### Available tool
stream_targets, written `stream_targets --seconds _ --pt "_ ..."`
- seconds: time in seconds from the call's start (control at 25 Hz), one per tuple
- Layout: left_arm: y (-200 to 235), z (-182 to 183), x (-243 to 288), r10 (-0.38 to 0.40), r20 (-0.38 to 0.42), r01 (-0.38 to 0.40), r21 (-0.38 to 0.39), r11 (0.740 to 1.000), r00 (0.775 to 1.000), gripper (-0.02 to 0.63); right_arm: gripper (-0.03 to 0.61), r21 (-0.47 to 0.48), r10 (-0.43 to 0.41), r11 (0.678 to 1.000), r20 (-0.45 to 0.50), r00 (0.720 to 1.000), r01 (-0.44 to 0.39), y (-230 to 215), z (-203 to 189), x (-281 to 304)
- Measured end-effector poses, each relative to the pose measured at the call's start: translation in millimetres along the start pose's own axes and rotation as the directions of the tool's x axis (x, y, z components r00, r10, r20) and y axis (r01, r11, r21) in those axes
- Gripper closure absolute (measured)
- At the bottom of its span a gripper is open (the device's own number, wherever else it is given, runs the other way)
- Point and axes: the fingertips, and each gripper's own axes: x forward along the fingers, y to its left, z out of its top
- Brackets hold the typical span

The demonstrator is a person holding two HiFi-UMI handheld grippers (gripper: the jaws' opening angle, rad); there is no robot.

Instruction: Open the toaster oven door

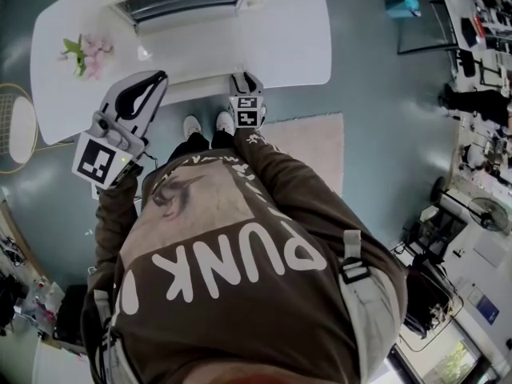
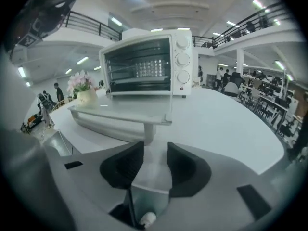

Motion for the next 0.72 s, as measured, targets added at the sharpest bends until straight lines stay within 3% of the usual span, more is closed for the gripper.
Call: stream_targets --seconds 0.32,0.48,0.6,0.72 --pt "2 -5 2 -0.003 0.021 0.004 -0.015 1.0 1.0 0.606 0.433 -0.035 0.007 0.999 0.057 0.998 -0.005 -21 1 -18" --pt "8 -6 0 0.006 0.023 -0.005 -0.015 1.0 1.0 0.606 0.428 0.051 0.008 0.998 0.246 0.969 -0.022 -59 45 -53" --pt "13 -2 -2 0.016 0.034 -0.016 -0.005 1.0 0.999 0.606 0.43 0.001 0.158 0.985 0.433 0.887 -0.175 -49 125 -92" --pt "15 4 -2 0.018 0.047 -0.018 0.004 1.0 0.999 0.606 0.471 -0.229 0.41 0.912 0.527 0.745 -0.341 10 218 -142"
